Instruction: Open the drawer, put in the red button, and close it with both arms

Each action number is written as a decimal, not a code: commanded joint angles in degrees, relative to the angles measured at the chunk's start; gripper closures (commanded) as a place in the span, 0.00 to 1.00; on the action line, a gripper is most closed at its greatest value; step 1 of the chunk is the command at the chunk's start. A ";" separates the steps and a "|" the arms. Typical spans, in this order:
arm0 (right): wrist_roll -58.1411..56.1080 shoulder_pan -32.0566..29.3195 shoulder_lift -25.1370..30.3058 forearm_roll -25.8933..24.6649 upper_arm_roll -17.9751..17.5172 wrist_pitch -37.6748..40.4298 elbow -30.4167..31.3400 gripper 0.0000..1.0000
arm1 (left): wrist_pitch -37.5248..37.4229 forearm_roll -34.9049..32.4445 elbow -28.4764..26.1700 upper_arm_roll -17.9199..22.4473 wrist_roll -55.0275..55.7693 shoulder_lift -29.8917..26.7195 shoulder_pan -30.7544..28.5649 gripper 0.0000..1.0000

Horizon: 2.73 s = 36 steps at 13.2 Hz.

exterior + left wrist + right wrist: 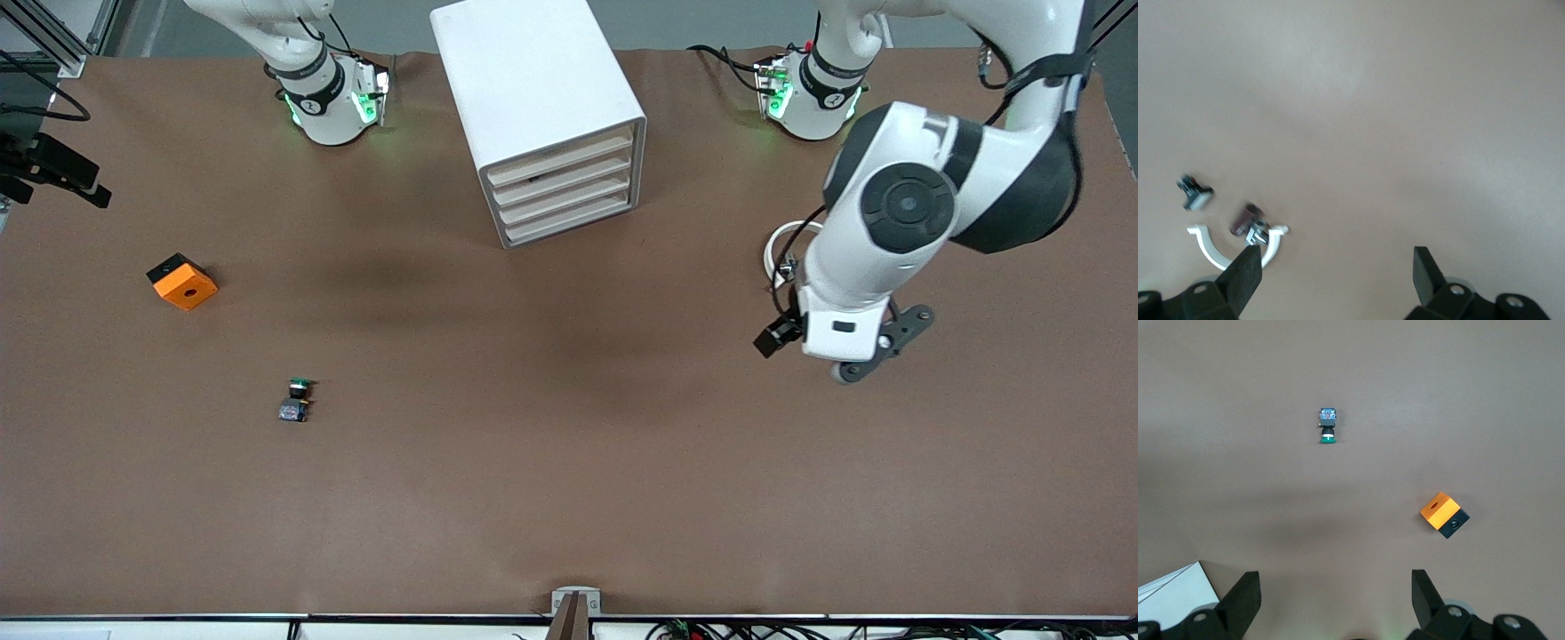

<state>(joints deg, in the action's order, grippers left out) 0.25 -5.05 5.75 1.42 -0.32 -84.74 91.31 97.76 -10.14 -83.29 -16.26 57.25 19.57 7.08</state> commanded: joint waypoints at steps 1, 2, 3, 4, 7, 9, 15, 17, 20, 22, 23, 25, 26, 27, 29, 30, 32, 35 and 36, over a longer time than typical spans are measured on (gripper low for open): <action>-0.42 -1.02 1.28 -0.01 -0.74 -0.60 1.24 0.00 | -2.22 -0.93 -0.91 -0.44 -8.35 -4.79 -4.69 0.00; -0.42 -1.02 1.28 -0.01 -0.74 -0.51 1.24 0.00 | -3.27 -0.85 -0.91 -0.53 -12.29 -6.45 -6.28 0.00; -0.42 -1.02 1.28 -0.01 -0.74 -0.51 1.24 0.00 | -4.67 -0.32 -0.91 -0.53 -16.51 -8.12 -8.12 0.00; -0.42 -1.02 1.28 -0.10 -0.82 -0.51 1.24 0.00 | -5.38 0.03 -1.35 -0.35 -20.73 -10.32 -9.44 0.00; -0.42 -0.84 1.28 -0.10 -0.82 -0.51 1.24 0.00 | -7.41 1.95 -5.64 4.20 -33.83 -18.40 -9.46 0.00; -0.42 -0.93 1.28 -0.10 -0.82 -0.25 1.15 0.00 | -8.29 4.59 -7.76 9.46 -40.77 -22.62 -7.71 0.00; -0.34 -1.11 1.28 -0.10 -0.74 0.45 0.80 0.00 | -8.73 7.15 -9.97 13.27 -48.81 -27.74 -6.91 0.00; -0.34 -1.11 1.28 -0.10 -0.82 0.63 0.80 0.00 | -8.82 7.24 -10.23 13.18 -48.81 -28.71 -7.08 0.00; -0.34 -1.02 1.19 -0.10 -0.82 0.63 0.80 0.00 | -8.82 7.24 -10.23 13.01 -48.90 -28.71 -7.00 0.00; -0.34 -0.93 1.19 -0.10 -0.82 0.63 0.80 0.00 | -9.34 7.33 -10.32 12.83 -48.90 -28.71 -6.73 0.00; -0.34 -0.93 1.19 -0.10 -0.82 0.63 0.80 0.00 | -9.78 8.63 -10.40 12.83 -48.90 -28.71 -6.65 0.00; -0.34 -0.93 1.19 -0.10 -0.82 0.63 0.71 0.00 | -10.13 10.05 -10.49 12.39 -48.90 -28.62 -6.64 0.00; -0.34 -0.93 1.19 -0.10 -0.82 0.63 0.71 0.00 | -10.14 10.05 -10.84 11.78 -48.90 -28.71 -6.64 0.00; -0.34 -0.84 1.19 -0.10 -0.82 0.54 0.71 0.00 | -10.14 10.05 -11.54 11.17 -49.07 -28.88 -6.73 0.00; -0.34 -0.84 1.19 -0.10 -0.91 0.45 0.71 0.00 | -8.48 10.05 -14.87 10.90 -49.07 -30.02 -6.82 0.00; -0.25 -0.84 1.19 -0.10 -0.91 0.45 0.62 0.00 | -7.95 10.05 -15.76 10.81 -49.07 -30.46 -6.91 0.00; -0.25 -0.84 1.10 -0.10 -0.91 0.37 0.36 0.00 | -7.33 10.05 -16.21 10.81 -49.07 -30.38 -6.65 0.00; -0.25 -0.76 1.10 -0.10 -0.91 0.45 0.27 0.00 | -5.31 10.05 -18.66 10.81 -49.77 -30.47 -6.91 0.00; -0.25 -0.84 1.10 -0.10 -0.91 0.45 0.27 0.00 | -4.52 10.14 -18.49 10.81 -50.47 -30.12 -6.99 0.00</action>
<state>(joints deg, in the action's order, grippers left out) 0.25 -5.05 5.83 1.42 -0.53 -84.48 91.27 91.13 -0.77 -99.66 -5.32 8.76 -9.01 0.52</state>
